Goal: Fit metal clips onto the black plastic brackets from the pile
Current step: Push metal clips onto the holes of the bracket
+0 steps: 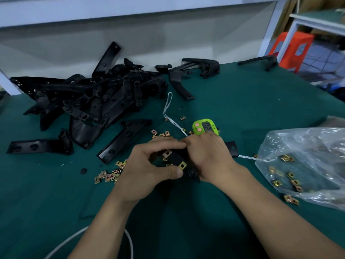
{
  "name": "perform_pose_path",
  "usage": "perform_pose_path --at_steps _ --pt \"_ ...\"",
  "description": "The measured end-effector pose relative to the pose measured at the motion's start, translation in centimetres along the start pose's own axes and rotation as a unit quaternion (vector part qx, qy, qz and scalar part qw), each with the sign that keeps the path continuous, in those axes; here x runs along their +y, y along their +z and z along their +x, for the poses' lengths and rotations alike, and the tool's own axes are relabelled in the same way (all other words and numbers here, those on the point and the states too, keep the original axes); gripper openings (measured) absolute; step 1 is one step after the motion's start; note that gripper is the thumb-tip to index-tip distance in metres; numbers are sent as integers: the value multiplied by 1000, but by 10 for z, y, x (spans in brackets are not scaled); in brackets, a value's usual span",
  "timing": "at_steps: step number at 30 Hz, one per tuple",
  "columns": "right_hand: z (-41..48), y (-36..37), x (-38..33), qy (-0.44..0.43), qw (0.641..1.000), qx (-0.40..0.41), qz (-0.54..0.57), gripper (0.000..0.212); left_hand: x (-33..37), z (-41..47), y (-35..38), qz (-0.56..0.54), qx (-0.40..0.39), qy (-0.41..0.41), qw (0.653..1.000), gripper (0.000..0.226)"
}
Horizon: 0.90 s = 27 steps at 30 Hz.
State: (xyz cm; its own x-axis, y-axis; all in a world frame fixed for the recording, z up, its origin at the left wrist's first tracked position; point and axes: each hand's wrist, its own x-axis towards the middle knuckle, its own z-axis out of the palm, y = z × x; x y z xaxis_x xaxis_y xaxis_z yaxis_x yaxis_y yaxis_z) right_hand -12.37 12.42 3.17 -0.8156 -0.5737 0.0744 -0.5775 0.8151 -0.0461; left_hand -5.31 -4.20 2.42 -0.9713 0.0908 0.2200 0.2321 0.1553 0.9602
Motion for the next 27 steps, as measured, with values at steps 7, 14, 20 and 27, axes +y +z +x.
perform_pose_path --at_steps 7,14,20,27 --pt "-7 -30 25 143 961 -3 238 16 24 9 31 -125 126 -184 967 40" --pt "-72 -89 69 160 918 23 361 39 74 46 74 -102 137 -89 981 28" --pt "-192 -110 120 274 758 96 584 40 110 85 168 -128 31 -100 986 23" --pt "-307 -88 167 439 505 293 683 31 130 110 332 -11 -186 -167 968 8"
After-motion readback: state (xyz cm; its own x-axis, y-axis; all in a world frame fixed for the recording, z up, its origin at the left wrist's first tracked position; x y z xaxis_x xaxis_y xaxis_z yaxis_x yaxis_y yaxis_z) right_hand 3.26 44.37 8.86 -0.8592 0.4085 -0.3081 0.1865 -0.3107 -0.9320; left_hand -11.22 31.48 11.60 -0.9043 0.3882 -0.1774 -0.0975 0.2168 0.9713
